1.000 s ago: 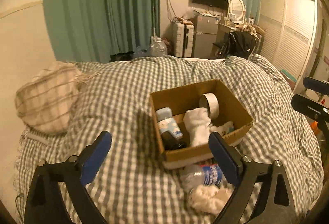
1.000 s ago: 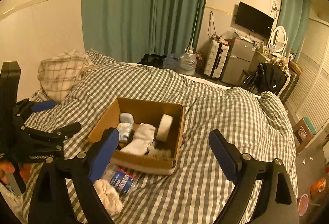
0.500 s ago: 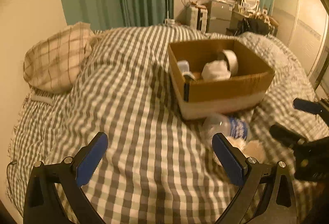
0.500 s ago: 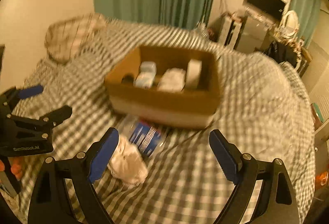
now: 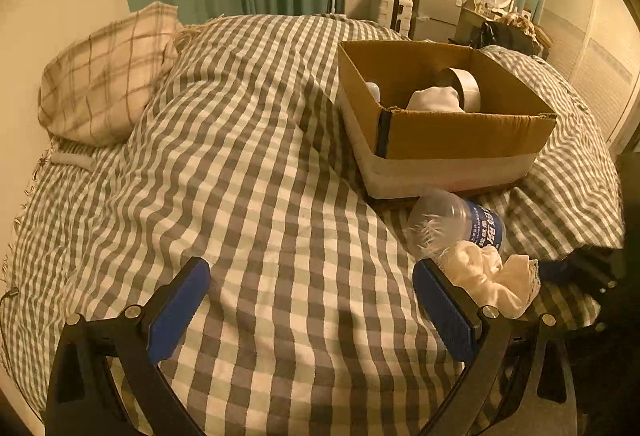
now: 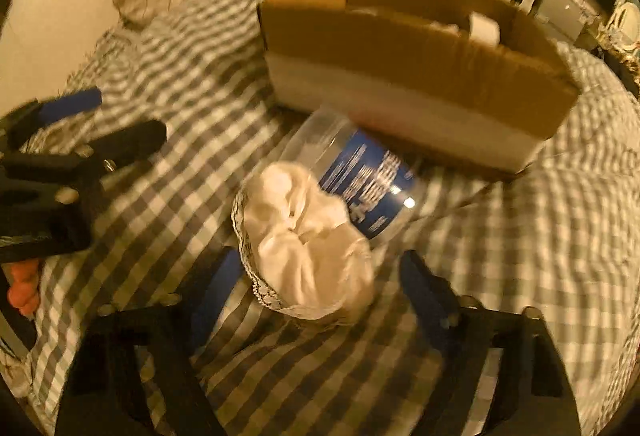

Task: Organize objects
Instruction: 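Grasp the white lace cloth with the right gripper and lift it, then grasp the clear floss container with the left gripper while the right holds the cloth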

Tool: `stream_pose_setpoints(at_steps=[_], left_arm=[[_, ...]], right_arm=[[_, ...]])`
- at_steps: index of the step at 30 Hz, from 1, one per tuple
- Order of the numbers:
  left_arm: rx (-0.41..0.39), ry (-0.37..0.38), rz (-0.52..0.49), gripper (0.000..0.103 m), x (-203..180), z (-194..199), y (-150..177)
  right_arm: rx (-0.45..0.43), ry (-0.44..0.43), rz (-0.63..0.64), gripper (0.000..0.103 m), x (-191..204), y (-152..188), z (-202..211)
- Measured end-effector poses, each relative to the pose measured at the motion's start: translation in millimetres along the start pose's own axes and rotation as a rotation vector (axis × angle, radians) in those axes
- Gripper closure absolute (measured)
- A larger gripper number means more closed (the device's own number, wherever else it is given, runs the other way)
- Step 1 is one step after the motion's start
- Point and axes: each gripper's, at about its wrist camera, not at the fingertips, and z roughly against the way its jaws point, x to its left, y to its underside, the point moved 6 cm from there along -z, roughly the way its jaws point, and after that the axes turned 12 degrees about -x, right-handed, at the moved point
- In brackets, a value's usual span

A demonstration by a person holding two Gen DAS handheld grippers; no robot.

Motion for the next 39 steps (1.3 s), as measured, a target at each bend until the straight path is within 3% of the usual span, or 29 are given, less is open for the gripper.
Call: stream_pose_setpoints(at_steps=[1,3,6,12,18,22,29,37,39], left_arm=[[0.001,0.001,0.000,0.000,-0.6,-0.1,0.5],[0.007,-0.001,0.001,0.000,-1.3,-0.5,1.7],[0.013,-0.005,-0.004,0.000,-3.6,-0.6,1.6],[0.024,0.029,-0.018,0.000,-26.9,2.8,-0.2],[0.038,0.091,-0.051,0.000,-80.4,-9.1,-3.7],[0.072,0.105,-0.059,0.000,-106.7,-28.0,0.2],[0.131,0.103,-0.113,0.000,-138.4,-57.0,13.1],[0.159,0.051,-0.111,0.000,-141.8,-91.2,18.6],[0.185,0.059,-0.082,0.005,-137.0,-98.6,21.9]], right_arm=[[0.015,0.002,0.003,0.052,0.7,2.4,-3.9],[0.022,0.007,0.011,0.074,1.7,4.8,-5.5],[0.002,0.012,0.005,0.085,-0.5,3.8,0.8],[-0.125,0.046,-0.024,0.087,-21.2,-15.2,50.4],[-0.209,0.138,-0.061,0.087,-69.4,-38.9,90.8],[-0.213,0.166,-0.101,0.087,-96.6,-40.9,89.5],[-0.190,0.122,-0.176,0.087,-122.2,-28.5,67.1],[-0.173,0.096,-0.220,0.087,-133.5,-20.6,51.3],[-0.173,0.092,-0.224,0.087,-134.1,-19.6,50.6]])
